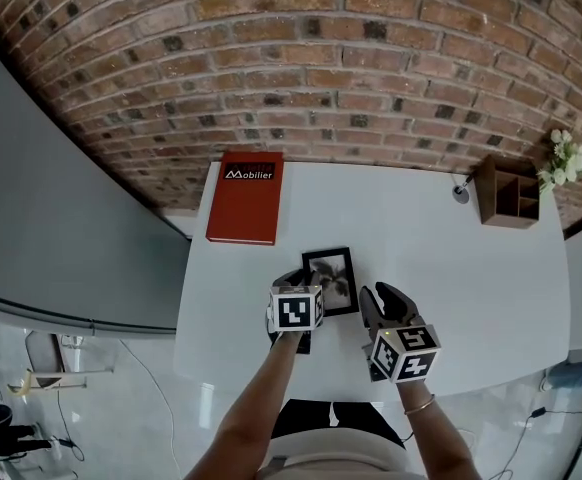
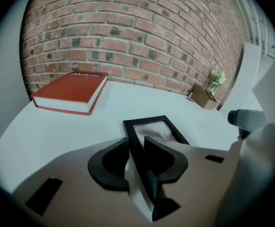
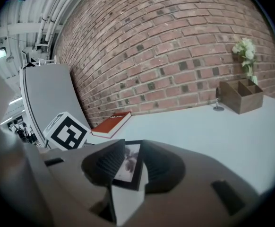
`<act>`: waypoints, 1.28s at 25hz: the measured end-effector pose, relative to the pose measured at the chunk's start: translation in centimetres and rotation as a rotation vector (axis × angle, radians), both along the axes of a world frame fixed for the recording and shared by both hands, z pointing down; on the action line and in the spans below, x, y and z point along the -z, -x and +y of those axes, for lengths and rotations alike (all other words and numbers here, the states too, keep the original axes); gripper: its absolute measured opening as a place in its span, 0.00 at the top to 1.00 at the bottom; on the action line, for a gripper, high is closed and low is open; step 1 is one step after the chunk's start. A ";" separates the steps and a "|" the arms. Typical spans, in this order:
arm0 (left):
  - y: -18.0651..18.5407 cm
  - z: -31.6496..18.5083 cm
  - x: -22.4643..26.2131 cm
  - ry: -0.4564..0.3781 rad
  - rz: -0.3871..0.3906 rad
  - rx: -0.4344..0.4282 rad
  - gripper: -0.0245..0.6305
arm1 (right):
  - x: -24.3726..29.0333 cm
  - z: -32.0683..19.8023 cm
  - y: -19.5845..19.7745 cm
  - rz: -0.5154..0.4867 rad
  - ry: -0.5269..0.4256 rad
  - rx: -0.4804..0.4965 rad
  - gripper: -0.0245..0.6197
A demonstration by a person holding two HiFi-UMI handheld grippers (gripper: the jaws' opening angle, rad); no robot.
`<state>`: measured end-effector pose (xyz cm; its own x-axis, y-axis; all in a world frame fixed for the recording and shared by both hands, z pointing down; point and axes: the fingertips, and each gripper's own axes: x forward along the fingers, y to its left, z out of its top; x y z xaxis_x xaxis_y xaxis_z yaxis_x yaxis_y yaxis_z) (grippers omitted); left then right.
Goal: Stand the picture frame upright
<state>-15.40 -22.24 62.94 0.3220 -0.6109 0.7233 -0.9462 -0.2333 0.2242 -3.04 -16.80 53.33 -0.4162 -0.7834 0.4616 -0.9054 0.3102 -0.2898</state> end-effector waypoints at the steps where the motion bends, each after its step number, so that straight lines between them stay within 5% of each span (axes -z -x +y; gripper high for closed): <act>1: 0.0 0.0 0.0 0.001 0.001 0.006 0.81 | -0.3 0.0 0.2 0.005 0.010 0.008 0.80; 14: 0.1 -0.4 0.6 -0.068 0.007 0.075 0.87 | -5.7 -0.7 1.8 0.009 0.220 0.083 0.80; 32: 1.9 0.2 2.5 -0.200 0.100 0.145 0.87 | -7.7 -1.4 3.6 -0.037 0.303 0.147 0.80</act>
